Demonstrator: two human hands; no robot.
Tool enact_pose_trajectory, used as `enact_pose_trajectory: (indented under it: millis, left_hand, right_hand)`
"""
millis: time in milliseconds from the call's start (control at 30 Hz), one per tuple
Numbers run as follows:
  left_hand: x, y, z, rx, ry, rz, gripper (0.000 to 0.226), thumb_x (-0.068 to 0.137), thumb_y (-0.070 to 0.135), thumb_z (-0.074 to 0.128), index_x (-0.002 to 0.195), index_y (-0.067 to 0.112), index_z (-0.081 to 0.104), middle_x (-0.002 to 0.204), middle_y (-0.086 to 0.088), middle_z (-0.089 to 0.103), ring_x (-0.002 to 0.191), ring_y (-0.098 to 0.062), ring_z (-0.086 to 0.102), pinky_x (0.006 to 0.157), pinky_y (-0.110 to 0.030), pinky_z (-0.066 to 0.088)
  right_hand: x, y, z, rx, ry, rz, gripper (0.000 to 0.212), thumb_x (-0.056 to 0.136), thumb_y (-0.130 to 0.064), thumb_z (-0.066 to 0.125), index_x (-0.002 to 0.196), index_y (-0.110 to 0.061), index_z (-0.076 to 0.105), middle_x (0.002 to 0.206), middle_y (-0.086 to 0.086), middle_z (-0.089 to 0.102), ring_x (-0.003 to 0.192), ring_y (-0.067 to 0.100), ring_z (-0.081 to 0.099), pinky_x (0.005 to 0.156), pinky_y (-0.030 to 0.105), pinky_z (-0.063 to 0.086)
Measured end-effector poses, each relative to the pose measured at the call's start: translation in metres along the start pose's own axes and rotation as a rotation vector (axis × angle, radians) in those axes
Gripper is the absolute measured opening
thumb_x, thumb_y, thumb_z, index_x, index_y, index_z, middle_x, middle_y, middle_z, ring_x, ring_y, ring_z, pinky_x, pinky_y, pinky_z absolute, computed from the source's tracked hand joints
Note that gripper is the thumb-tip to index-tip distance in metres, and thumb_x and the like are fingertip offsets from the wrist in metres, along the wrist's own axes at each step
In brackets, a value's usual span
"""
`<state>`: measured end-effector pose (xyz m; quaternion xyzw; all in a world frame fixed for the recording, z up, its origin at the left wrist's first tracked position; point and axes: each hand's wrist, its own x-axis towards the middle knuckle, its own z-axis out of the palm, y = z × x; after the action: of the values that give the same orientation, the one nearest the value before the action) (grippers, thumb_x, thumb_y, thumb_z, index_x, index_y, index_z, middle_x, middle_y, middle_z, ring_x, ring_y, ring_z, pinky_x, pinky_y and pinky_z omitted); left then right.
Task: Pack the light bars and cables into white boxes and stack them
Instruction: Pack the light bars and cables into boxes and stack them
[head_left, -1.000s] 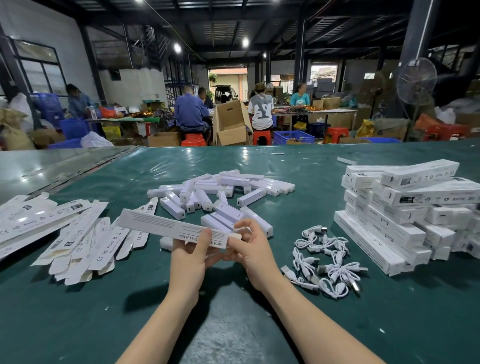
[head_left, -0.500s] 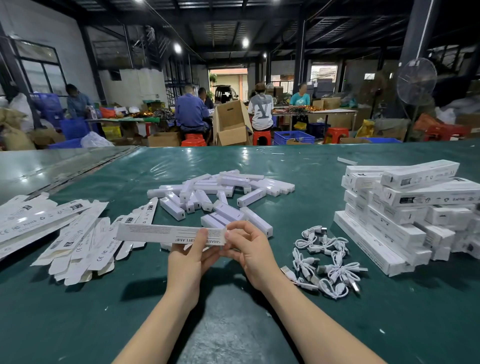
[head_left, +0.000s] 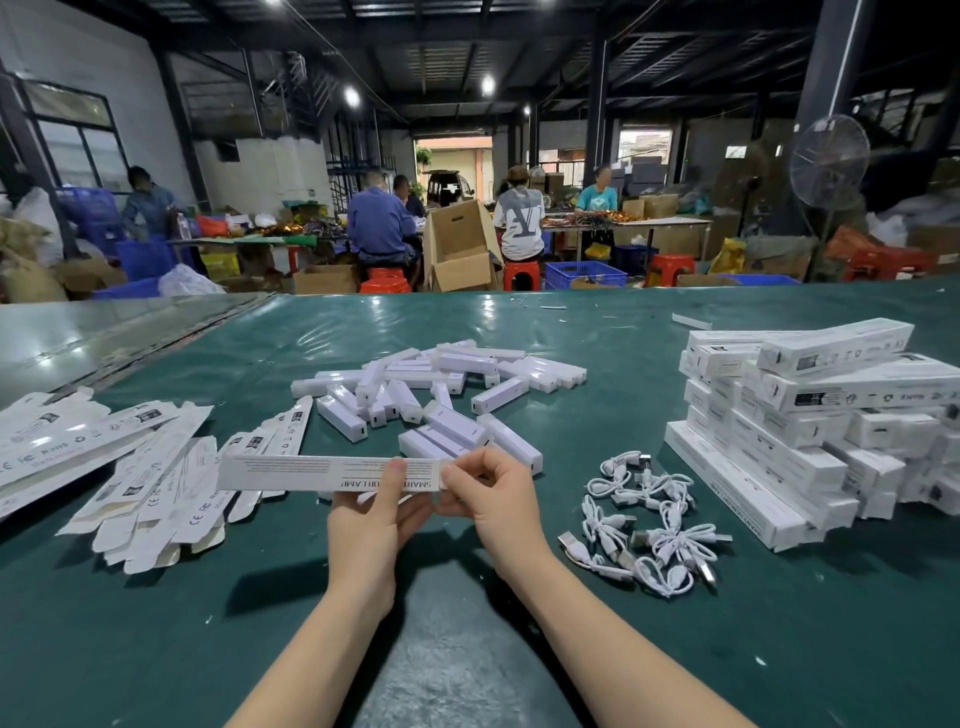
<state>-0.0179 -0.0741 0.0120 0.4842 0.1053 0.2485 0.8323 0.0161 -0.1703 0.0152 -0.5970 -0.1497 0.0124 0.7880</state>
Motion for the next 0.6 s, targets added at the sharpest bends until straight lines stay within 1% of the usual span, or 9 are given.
enact_pose_trajectory:
  millis: [67,167,267,400,433,500,533,600]
  left_hand:
    - [0.000,-0.001,-0.001,-0.007,0.031,0.015,0.007,0.092,0.013,0.054,0.098,0.009,0.052,0.090,-0.014,0.067,0.063,-0.014,0.070,0.057,-0.020,0.056]
    - [0.002,0.001,-0.002,-0.037,0.069,0.020,0.007,0.093,0.015,0.052,0.097,0.009,0.053,0.090,-0.013,0.066,0.060,-0.011,0.069,0.057,-0.019,0.056]
    - [0.002,0.003,-0.002,-0.058,0.081,0.004,0.017,0.094,0.017,0.052,0.105,0.004,0.053,0.089,-0.012,0.066,0.058,-0.010,0.069,0.057,-0.019,0.056]
    - [0.000,0.004,0.000,-0.046,0.080,-0.008,0.010,0.094,0.016,0.052,0.097,0.007,0.055,0.083,-0.011,0.068,0.058,-0.011,0.069,0.056,-0.020,0.056]
    - [0.000,0.004,0.000,-0.052,0.084,-0.006,0.010,0.094,0.016,0.053,0.095,0.006,0.056,0.077,-0.009,0.070,0.057,-0.012,0.069,0.056,-0.020,0.056]
    - [0.000,0.006,0.000,-0.070,0.102,0.003,0.014,0.094,0.017,0.052,0.087,0.006,0.058,0.065,-0.002,0.071,0.055,-0.010,0.068,0.052,-0.018,0.054]
    - [-0.001,0.008,0.000,-0.077,0.117,0.012,0.016,0.095,0.017,0.052,0.085,0.007,0.059,0.062,0.001,0.070,0.054,-0.009,0.067,0.049,-0.017,0.053]
    - [0.000,0.010,-0.001,-0.098,0.143,0.022,0.018,0.095,0.018,0.051,0.082,0.009,0.058,0.058,0.004,0.069,0.051,-0.006,0.065,0.045,-0.016,0.051]
  right_hand:
    - [-0.001,0.001,0.002,-0.069,0.013,-0.032,0.027,0.084,0.007,0.056,0.067,-0.013,0.060,0.059,-0.001,0.059,0.049,0.004,0.054,0.052,0.017,0.049]
    - [-0.004,0.001,0.006,-0.096,-0.031,-0.038,0.029,0.084,0.009,0.054,0.077,-0.017,0.066,0.061,-0.007,0.061,0.052,-0.002,0.054,0.054,0.016,0.050]
    - [-0.006,-0.001,0.007,-0.100,-0.063,-0.038,0.024,0.082,0.008,0.057,0.085,-0.013,0.068,0.064,-0.003,0.060,0.054,-0.002,0.054,0.060,0.017,0.051]
    - [-0.005,-0.002,0.004,-0.153,-0.070,-0.074,0.017,0.082,0.008,0.058,0.092,-0.002,0.067,0.072,0.005,0.060,0.063,0.007,0.054,0.069,0.023,0.049]
    - [-0.005,-0.002,0.004,-0.172,-0.072,-0.090,0.018,0.082,0.008,0.059,0.095,0.000,0.067,0.076,0.005,0.061,0.066,0.007,0.054,0.071,0.021,0.047]
    - [-0.007,-0.001,0.006,-0.218,-0.101,-0.119,0.027,0.081,0.008,0.060,0.106,0.001,0.067,0.091,0.002,0.064,0.076,0.003,0.055,0.078,0.014,0.046]
    - [-0.008,-0.001,0.007,-0.240,-0.132,-0.127,0.031,0.081,0.008,0.060,0.111,-0.001,0.065,0.099,0.001,0.063,0.082,0.002,0.054,0.083,0.012,0.044]
    - [-0.010,-0.001,0.009,-0.273,-0.210,-0.129,0.038,0.083,0.007,0.058,0.120,-0.005,0.060,0.106,-0.003,0.058,0.092,0.004,0.052,0.089,0.011,0.039]
